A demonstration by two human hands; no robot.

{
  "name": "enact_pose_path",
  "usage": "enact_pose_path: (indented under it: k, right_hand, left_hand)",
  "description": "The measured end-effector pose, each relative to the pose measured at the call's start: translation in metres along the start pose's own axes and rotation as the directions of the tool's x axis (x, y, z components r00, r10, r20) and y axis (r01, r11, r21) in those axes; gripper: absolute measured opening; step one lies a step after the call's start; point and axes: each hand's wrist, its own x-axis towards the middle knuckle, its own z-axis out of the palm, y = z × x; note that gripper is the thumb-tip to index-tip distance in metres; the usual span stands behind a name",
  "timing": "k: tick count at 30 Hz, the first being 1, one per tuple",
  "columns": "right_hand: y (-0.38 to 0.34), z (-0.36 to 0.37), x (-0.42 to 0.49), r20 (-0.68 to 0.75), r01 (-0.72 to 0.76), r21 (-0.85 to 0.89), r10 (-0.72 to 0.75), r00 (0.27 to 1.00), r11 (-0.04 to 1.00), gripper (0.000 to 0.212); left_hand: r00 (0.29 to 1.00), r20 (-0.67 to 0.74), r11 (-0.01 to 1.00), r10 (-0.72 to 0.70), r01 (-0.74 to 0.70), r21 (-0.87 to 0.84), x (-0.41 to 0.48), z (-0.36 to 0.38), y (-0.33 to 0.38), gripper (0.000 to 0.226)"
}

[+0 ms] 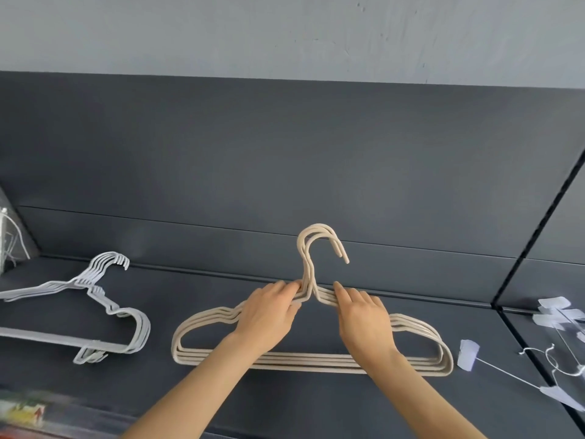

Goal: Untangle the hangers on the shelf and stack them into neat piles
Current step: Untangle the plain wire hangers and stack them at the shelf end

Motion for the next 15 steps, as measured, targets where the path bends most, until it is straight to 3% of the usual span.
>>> enact_pose_path:
  k: [6, 15]
  right_hand:
    - [-0.010, -0.004, -0.008, -0.202, 0.010, -0.096, -0.029, 0.979, 0.995, 0.049]
    - [-0.002, -0.008, -0.011, -0.283, -0.059, -0.093, 0.030, 0.959, 0.994, 0.049]
  left_hand:
    - [0.998, -0.034, 0.998, 0.046, -0.045, 0.034, -0.003, 0.003, 0.000, 0.021]
    - [0.995, -0.056, 0.994, 0.087, -0.083, 0.073, 0.005, 0.006, 0.013, 0.034]
